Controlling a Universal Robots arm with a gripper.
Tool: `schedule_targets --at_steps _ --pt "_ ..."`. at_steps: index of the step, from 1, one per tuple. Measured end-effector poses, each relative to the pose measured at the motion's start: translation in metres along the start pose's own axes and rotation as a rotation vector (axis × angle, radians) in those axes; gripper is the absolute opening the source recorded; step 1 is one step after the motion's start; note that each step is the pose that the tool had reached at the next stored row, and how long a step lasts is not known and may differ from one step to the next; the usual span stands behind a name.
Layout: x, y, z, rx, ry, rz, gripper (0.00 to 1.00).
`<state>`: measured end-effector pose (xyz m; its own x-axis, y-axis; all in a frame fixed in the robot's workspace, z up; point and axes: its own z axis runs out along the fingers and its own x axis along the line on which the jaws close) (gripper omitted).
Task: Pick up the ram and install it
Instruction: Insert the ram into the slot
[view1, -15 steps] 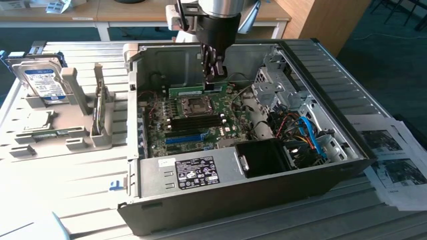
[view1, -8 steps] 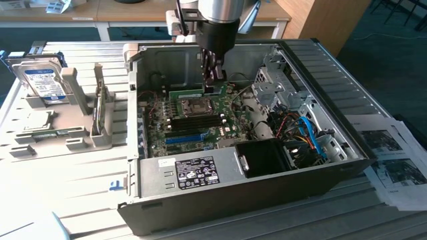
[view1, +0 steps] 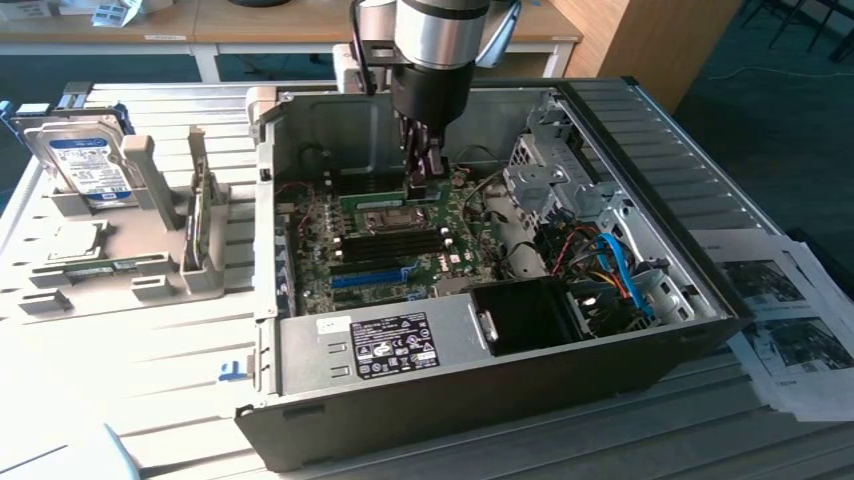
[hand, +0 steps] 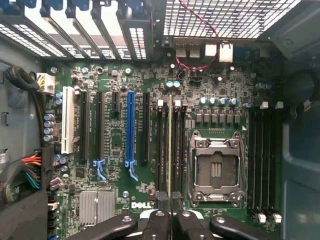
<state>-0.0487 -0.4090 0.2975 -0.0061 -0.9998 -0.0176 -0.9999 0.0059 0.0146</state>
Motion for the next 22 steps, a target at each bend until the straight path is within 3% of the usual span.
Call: schedule_targets --at_steps 14,22 --pt "0.0 0.0 0.0041 0.0001 -0.0001 0.0 0.12" --pt "0.0 -0.0002 0.0135 0.0 0.0001 0.0 0.12"
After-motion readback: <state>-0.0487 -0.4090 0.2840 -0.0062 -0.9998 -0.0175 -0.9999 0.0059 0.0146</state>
